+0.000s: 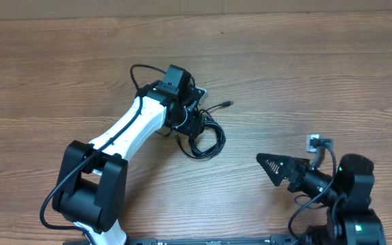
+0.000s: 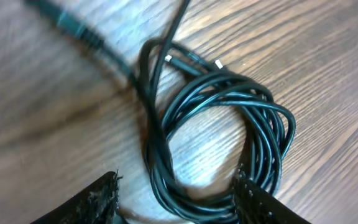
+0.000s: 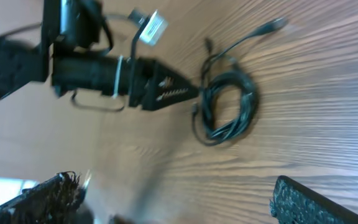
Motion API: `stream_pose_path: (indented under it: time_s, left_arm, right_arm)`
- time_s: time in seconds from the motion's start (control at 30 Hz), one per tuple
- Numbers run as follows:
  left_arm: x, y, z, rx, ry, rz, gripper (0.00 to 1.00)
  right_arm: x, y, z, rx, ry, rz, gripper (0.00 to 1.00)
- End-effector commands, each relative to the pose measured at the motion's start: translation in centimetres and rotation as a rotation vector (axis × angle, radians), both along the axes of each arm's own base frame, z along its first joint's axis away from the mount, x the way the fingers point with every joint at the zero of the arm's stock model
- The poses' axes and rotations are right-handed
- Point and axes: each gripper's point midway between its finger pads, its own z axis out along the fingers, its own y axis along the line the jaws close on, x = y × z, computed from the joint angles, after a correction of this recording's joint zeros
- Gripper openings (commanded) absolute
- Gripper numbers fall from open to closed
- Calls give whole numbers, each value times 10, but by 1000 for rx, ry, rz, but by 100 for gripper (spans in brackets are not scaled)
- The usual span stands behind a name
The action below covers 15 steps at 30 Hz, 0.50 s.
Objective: Untangle cables
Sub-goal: 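Swing the right gripper toward the coil held by the left gripper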
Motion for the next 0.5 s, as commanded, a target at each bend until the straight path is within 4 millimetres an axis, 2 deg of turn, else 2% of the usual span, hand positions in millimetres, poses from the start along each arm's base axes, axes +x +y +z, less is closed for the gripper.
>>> stream_pose_path:
  time_s: [0.0, 0.2, 0.23, 0.3, 0.47]
  left_arm:
    - [11, -11, 22, -11, -135, -137, 59]
    - [14, -18, 22, -24, -159, -136, 56]
    - [16, -19, 23, -28, -168, -135, 52]
    - [21, -18, 23, -23, -186, -110, 49]
    - [35, -11, 24, 12, -219, -15, 49]
  right_arm:
    - [4, 4, 8, 3, -30, 51, 100]
    - [19, -9, -15, -62, 47, -39, 100]
    - [20, -11, -18, -71, 60, -47, 100]
    - [22, -13, -24, -78, 85, -56, 100]
    - [25, -13, -34, -78, 135, -54, 100]
